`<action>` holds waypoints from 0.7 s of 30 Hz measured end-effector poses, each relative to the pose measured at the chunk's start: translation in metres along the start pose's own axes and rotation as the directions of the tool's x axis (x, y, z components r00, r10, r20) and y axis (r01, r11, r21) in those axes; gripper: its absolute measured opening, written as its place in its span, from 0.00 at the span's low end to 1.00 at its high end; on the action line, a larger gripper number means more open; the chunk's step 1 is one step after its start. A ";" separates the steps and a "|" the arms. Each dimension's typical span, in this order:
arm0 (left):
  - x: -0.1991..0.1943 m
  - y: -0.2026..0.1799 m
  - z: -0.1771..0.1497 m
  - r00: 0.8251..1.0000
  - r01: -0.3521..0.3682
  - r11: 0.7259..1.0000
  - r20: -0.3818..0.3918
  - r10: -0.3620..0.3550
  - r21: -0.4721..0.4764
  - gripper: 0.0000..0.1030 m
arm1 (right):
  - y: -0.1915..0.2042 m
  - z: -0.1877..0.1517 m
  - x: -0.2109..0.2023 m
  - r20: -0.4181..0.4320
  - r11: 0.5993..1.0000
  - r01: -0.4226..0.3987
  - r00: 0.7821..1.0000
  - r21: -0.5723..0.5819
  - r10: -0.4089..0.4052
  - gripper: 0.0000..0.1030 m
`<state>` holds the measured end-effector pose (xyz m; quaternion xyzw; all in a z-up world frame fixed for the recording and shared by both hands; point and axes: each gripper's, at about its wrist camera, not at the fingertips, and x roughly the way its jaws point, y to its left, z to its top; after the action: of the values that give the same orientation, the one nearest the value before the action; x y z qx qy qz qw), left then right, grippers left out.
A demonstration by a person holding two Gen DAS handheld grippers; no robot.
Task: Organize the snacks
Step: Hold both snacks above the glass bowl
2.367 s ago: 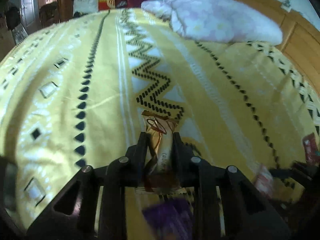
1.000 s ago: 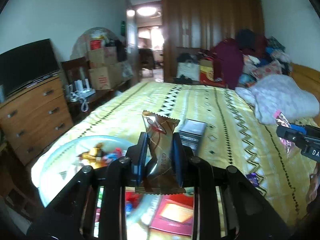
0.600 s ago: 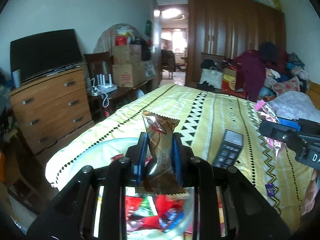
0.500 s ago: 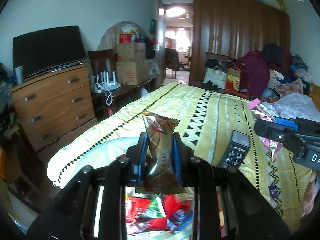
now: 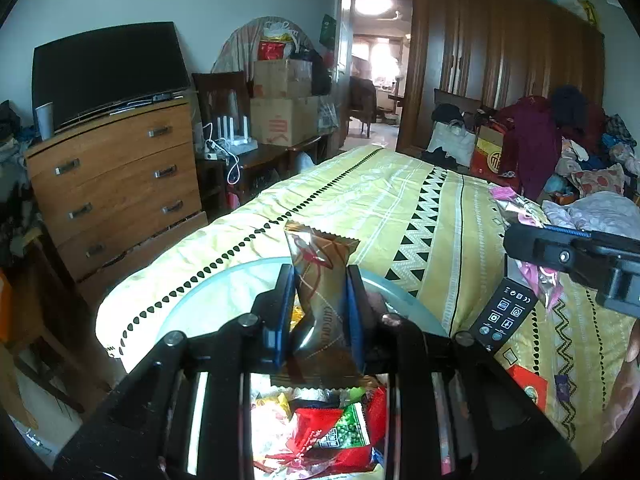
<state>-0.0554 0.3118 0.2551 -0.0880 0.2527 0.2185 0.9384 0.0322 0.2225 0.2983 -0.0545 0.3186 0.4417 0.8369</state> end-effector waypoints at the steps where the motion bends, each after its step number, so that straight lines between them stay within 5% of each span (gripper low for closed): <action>1: 0.001 0.000 0.000 1.000 -0.001 1.000 -0.001 0.001 0.000 0.24 | -0.002 -0.001 0.001 -0.002 1.000 0.000 1.000 0.001 0.000 0.40; 21: 0.016 0.006 0.008 1.000 -0.012 1.000 -0.021 0.012 -0.003 0.24 | -0.011 -0.009 0.016 -0.023 0.999 -0.024 0.999 0.045 0.025 0.41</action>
<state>-0.0427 0.3254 0.2530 -0.0901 0.2628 0.2235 0.9343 0.0429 0.2235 0.2802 -0.0372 0.3389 0.4442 0.8285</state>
